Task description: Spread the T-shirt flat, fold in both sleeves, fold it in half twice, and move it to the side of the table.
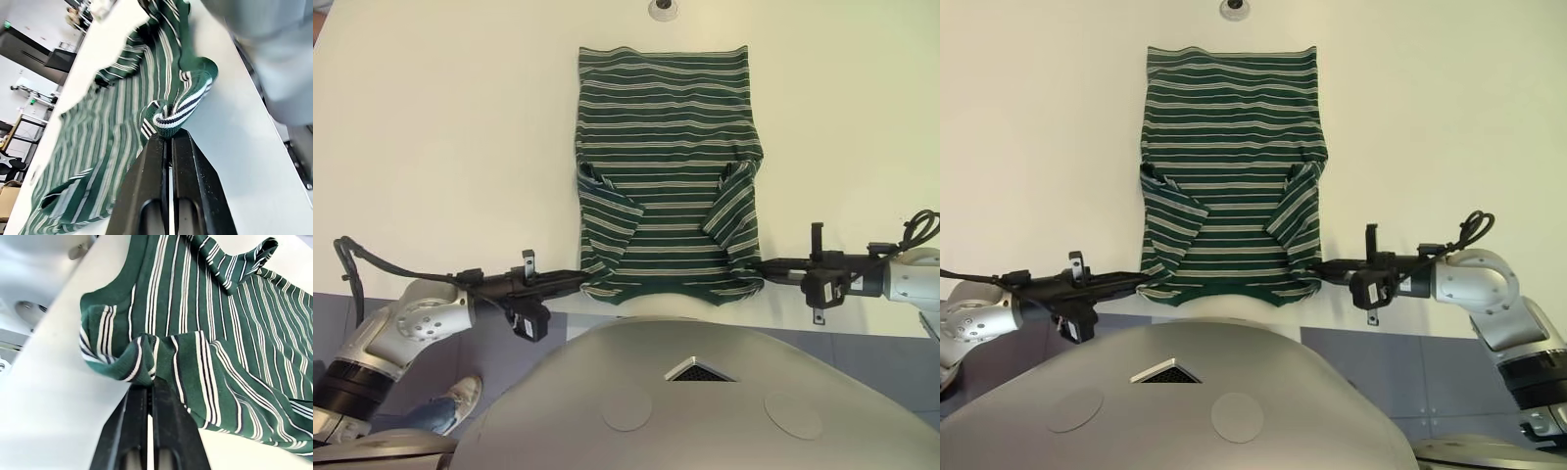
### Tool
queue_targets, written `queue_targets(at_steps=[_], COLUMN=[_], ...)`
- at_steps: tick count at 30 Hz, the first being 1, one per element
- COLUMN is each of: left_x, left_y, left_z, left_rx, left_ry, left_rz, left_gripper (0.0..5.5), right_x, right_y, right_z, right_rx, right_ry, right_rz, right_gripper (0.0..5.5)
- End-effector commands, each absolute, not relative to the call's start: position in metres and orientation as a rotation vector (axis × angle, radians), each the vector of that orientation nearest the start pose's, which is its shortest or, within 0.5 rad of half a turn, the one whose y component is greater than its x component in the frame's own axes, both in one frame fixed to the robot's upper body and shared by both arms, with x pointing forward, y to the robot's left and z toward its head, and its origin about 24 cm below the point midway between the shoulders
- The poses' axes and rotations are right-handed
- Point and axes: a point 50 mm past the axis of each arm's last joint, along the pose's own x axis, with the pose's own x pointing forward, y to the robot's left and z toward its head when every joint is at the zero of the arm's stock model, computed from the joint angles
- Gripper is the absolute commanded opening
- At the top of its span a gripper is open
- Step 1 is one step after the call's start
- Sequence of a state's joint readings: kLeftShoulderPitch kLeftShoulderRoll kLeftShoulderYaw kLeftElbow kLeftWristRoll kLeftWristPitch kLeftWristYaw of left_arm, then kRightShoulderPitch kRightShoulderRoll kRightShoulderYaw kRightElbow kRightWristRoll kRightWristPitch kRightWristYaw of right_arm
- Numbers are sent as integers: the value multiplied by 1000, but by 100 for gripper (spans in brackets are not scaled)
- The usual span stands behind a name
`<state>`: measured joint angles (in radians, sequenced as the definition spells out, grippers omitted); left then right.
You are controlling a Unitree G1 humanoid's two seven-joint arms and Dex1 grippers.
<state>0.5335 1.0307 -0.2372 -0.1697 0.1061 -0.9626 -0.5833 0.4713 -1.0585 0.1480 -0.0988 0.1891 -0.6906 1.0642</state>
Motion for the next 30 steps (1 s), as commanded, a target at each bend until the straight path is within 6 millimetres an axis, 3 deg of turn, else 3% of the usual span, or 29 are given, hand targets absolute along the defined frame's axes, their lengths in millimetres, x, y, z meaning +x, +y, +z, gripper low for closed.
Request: queue_targets(at_steps=[1,9,16,23,27,30], left_x=[93,92,86,85,114,145], left_y=[210,219,218,215,212,210], left_z=[67,75,94,101,93,83], left_rx=[785,769,676,619,672,707], left_ry=[-208,-214,-319,-360,-339,-307], left_rz=[-1406,-1414,-1418,-1407,-1254,-1107], left_gripper=[0,0,0,0,0,0], right_x=[115,108,102,104,119,145], right_y=[-241,-244,-242,-238,-235,-235], right_z=[65,77,92,103,103,93], right_rx=[-715,-660,-610,-579,-594,-683], right_ry=[180,144,89,22,-17,-23], right_rz=[1541,1576,1617,1621,1533,1372], right_gripper=[1,1,1,1,1,1])
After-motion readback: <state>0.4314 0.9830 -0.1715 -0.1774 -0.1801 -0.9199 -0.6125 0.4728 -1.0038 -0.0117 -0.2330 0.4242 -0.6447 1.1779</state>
